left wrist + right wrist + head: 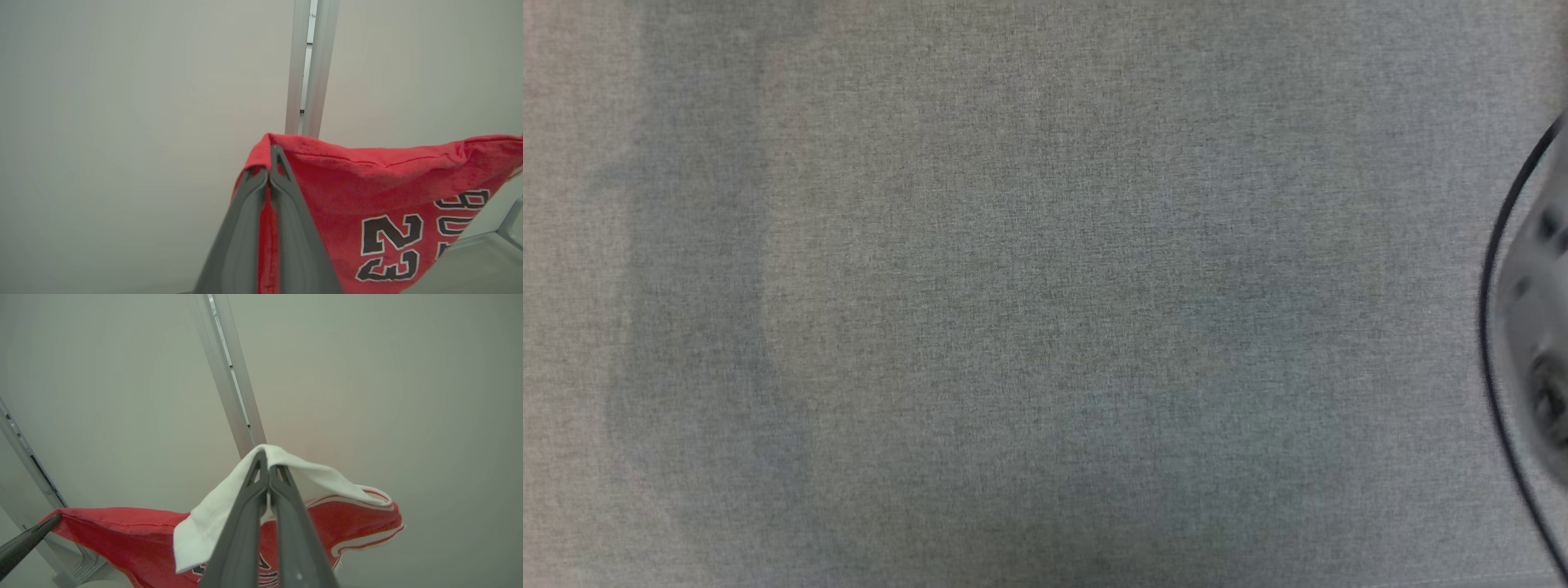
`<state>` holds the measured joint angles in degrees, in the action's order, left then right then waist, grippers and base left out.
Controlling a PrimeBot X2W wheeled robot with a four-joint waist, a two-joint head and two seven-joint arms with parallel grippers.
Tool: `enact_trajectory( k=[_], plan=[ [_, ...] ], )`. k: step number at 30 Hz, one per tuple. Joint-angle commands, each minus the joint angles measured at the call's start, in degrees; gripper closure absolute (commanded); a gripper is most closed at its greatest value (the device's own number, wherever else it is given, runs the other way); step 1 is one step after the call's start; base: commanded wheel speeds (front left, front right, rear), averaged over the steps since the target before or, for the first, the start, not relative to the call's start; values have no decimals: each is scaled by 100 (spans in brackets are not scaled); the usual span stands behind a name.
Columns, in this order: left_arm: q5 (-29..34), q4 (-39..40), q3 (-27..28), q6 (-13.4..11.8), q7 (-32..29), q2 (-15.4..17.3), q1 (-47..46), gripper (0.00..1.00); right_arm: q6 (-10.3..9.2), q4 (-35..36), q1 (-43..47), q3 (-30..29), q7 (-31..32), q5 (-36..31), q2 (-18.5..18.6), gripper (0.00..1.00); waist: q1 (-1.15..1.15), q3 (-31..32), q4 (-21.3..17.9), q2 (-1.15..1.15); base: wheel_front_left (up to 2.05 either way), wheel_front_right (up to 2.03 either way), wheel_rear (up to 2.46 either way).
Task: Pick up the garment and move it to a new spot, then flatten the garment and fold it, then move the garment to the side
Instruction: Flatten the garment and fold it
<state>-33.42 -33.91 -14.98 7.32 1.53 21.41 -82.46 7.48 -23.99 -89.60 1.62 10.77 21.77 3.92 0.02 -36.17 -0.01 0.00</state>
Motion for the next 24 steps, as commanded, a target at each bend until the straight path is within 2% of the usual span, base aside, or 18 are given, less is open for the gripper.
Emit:
enact_trajectory(
  k=[1, 7, 10, 15, 19, 24],
  plan=[
    [-161, -41, -314, 19, 197, 40, 461, 100, 2, 35, 565, 158, -80, 212, 37, 100, -2, 45, 2, 0, 0, 0, 0],
    [-589, 23, -1637, 12, 993, 379, 2497, 100, 2, 939, 3358, 593, -307, 1051, 380, 100, -2, 691, -82, 0, 0, 0, 0],
    [-763, 173, -2020, 12, 1222, 445, 3444, 100, 2, 1488, 4742, 535, -465, 1353, 549, 100, -2, 1051, -81, 0, 0, 0, 0],
    [-885, 668, -2117, -23, 1362, 440, 5067, 100, 2, 2301, 6976, 228, -592, 1686, 680, 100, -2, 1764, -66, 0, 0, 0, 0],
    [-827, 1370, -1896, -304, 1362, 354, 6414, 100, 2, 2705, 8544, 77, -490, 1944, 627, 100, -2, 2245, -49, 0, 0, 0, 0],
    [-708, 2240, -1748, -718, 1365, 262, 7855, 100, 2, 3088, 10047, -209, -437, 2207, 501, 100, -2, 2624, -20, 0, 0, 0, 0]
  ],
)
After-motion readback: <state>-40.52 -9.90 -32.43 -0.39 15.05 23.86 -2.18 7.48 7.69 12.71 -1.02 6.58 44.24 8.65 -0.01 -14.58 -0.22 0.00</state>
